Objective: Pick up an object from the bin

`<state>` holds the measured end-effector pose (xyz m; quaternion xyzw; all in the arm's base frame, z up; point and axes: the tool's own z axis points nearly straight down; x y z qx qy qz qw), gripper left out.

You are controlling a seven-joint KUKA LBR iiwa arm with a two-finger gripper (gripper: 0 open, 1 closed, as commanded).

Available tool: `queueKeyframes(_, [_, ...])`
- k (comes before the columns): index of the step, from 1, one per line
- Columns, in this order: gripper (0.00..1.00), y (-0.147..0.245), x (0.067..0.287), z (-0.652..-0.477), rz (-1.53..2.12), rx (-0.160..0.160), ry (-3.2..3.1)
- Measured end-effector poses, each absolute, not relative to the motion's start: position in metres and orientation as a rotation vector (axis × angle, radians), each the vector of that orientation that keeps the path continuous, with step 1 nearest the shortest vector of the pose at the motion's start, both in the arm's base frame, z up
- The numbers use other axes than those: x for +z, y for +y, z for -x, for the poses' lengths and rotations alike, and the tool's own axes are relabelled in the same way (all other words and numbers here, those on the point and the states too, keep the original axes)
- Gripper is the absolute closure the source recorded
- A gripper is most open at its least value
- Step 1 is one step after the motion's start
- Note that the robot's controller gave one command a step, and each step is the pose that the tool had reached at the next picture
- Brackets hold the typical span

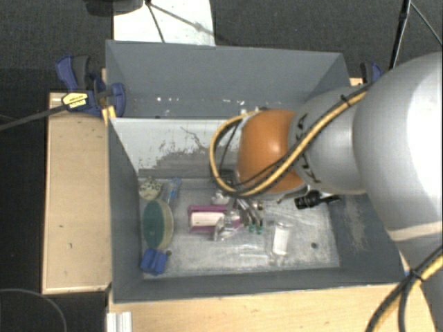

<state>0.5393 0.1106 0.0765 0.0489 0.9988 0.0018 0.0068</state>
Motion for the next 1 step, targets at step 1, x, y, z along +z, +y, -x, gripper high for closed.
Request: queueKeyframes(1, [1.0, 0.1104, 0.1042, -0.5404, -0.16, 0.002, 3.133])
